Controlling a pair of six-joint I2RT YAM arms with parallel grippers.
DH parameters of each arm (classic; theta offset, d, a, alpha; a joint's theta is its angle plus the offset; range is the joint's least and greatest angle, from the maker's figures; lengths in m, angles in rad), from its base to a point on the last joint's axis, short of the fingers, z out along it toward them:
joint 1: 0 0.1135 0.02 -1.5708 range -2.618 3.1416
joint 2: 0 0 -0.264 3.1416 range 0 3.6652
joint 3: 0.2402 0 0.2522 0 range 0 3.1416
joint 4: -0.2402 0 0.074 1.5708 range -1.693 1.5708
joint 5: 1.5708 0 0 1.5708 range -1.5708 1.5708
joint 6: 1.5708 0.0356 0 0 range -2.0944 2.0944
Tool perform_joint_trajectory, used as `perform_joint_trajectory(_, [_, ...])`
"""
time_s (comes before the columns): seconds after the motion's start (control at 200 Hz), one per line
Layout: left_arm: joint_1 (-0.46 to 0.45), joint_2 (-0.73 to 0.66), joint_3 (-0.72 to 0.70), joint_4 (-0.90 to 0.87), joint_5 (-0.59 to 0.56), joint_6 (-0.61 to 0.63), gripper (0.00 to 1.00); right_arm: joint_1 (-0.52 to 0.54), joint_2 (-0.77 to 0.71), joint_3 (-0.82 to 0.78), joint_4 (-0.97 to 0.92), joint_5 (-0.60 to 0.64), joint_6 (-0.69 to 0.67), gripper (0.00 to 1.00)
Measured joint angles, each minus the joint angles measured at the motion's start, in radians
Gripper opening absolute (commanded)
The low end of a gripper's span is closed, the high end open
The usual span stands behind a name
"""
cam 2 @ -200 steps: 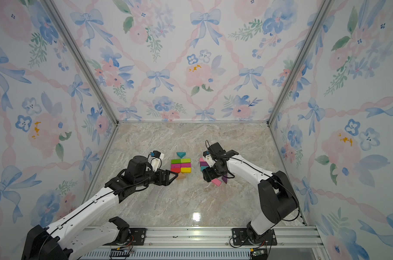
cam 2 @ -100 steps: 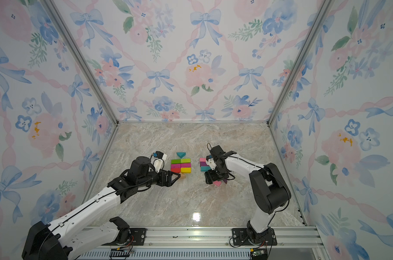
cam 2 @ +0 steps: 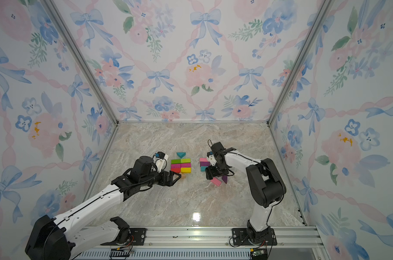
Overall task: Assemble a piece of candy with building blocks
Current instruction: Assemble the building block at the center of the board.
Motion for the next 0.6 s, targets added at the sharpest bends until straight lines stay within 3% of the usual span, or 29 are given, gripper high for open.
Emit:
perform_joint_trajectory(0.32, [0.0, 0.002, 0.0, 0.01, 0.0, -0.005, 0.98, 0.003, 0.007, 0.022, -0.008, 0.015, -0.027, 0.77])
perform_joint_trajectory(0.6, [-0.001, -0.026, 0.0, 0.01, -0.005, -0.008, 0.98, 0.134, -0.315, -0.111, -0.046, 0.026, 0.051, 0.79])
